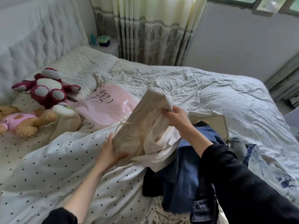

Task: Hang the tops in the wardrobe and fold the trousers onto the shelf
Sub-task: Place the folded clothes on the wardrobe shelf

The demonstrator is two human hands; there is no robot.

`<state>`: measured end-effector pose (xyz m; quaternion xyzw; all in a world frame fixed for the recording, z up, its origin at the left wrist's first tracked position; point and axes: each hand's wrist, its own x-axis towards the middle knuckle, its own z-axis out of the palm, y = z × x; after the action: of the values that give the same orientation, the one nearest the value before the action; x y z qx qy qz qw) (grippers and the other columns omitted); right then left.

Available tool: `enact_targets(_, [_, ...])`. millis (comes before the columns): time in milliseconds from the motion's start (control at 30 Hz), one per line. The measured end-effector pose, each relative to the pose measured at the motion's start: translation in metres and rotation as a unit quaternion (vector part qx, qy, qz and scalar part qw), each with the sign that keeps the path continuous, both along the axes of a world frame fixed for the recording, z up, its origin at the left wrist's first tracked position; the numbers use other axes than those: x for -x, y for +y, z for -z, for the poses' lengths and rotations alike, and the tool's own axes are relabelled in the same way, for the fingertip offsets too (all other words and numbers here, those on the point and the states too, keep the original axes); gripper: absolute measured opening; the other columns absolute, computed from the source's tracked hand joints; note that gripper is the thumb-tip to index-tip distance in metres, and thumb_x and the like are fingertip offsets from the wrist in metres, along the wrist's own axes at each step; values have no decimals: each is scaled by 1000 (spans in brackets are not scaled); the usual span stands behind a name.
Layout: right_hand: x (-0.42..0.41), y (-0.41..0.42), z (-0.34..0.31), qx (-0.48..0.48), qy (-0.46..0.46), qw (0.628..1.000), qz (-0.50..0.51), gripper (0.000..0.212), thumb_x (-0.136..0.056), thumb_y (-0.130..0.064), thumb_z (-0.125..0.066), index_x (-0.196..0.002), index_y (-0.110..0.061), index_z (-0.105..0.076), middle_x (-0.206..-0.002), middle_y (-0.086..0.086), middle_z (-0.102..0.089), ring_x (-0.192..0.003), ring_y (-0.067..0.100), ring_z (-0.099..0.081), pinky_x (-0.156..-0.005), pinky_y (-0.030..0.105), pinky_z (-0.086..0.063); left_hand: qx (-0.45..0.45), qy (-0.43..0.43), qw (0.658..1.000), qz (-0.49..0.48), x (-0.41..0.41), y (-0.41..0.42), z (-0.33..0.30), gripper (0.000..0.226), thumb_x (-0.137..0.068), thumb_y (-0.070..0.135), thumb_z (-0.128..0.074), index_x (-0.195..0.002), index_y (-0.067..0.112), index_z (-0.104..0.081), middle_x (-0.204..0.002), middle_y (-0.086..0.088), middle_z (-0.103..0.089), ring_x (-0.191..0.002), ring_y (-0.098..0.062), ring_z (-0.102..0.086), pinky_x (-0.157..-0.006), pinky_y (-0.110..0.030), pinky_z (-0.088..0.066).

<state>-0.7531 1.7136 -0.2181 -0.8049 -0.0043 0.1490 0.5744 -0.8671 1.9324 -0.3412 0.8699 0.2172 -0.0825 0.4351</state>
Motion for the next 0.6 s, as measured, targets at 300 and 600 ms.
enact_targets(300, [-29, -9, -49, -5, -23, 999, 39, 12, -88, -1, -52, -92, -8, -62, -96, 17, -63, -87, 24, -58, -89, 50, -50, 88, -225, 964, -113, -30, -10, -84, 54, -66, 19, -84, -111, 13, -56, -97, -2, -63, -89, -20, -59, -78, -34, -48])
enact_targets(600, [-66, 34, -191, -67, -202, 977, 29, 18, -82, -2, -55, -68, -13, -58, -64, -2, -51, -62, 12, -45, -54, 23, -39, -2, -392, 909, -143, -72, 20, -224, 62, -63, 25, -83, -115, 9, -54, -102, 1, -58, -88, -17, -50, -74, -25, -35])
